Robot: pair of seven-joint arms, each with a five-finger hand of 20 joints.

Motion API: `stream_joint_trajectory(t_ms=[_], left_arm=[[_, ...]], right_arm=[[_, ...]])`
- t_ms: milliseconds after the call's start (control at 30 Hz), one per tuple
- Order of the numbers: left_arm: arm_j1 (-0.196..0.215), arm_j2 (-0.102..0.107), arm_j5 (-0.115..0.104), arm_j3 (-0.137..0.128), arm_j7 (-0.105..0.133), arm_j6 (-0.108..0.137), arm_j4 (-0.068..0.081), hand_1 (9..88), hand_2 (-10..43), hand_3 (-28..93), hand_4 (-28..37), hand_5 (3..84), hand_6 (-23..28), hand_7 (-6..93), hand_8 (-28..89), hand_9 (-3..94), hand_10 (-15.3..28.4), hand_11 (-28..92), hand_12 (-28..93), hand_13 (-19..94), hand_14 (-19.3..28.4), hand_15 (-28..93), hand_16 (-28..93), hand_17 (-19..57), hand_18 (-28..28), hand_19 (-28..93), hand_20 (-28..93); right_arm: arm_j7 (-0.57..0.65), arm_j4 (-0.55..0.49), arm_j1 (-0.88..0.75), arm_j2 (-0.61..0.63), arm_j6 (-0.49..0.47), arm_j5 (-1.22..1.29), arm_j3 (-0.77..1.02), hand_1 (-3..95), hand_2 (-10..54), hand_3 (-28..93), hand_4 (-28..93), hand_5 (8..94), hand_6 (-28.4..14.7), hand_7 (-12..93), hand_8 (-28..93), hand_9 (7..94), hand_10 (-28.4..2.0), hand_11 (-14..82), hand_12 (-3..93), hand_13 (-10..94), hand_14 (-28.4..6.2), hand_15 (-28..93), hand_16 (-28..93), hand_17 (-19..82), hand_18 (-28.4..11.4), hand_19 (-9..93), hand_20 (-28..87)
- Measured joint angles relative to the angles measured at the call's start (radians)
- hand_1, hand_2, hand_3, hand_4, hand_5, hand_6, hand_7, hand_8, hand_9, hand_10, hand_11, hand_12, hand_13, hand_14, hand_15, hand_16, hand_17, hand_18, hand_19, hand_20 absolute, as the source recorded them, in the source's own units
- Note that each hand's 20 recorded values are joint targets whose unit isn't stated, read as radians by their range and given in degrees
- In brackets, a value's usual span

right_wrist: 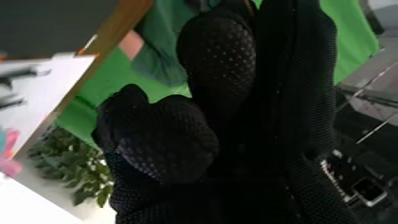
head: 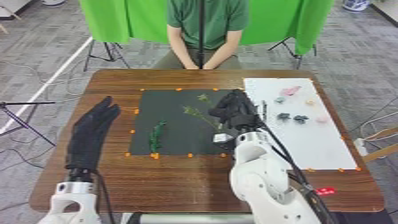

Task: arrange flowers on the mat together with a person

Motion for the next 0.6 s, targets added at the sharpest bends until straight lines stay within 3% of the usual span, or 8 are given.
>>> stream_joint_trajectory(t_ms=[100,200,600], left_arm=[[0.006,0.005,-0.017,-0.008,0.001,0.031,0.007,21.4,-3.1,67,-26.5,43.8,2.7,7.7,-6,43.1,12.3,11,12,32,13.9,8,1,6.2,9.7,2,16],[0.012,0.006,-0.028,-0.016,0.001,0.043,0.014,21.0,-3.0,67,-26.9,43.9,2.7,7.7,-6,43.1,12.3,11,12,32,14.0,8,1,6.2,9.7,2,16],[0.024,0.009,-0.034,-0.021,0.0,0.054,0.019,20.9,-3.2,68,-26.9,43.9,2.7,7.8,-6,43.2,12.4,11,12,32,14.1,9,1,6.2,9.6,2,16]], right_arm=[[0.001,0.029,0.012,-0.022,-0.008,-0.009,-0.01,89.8,-9.5,-28,38,93.7,2.2,20,8,93.7,-9.8,43.6,14.2,94,-1.6,65,22,55,-19.3,93,32],[0.002,0.047,0.015,-0.036,-0.017,-0.016,-0.021,89.6,-9.5,-28,38,93.7,2.1,20,7,93.7,-9.8,43.8,14.1,94,-1.6,65,22,55,-19.4,93,33],[-0.001,0.103,0.01,-0.069,-0.038,-0.022,-0.071,89.3,-9.5,-28,39,93.7,2.1,20,7,93.7,-9.8,44.4,13.9,94,-1.6,66,21,55,-19.7,93,33]])
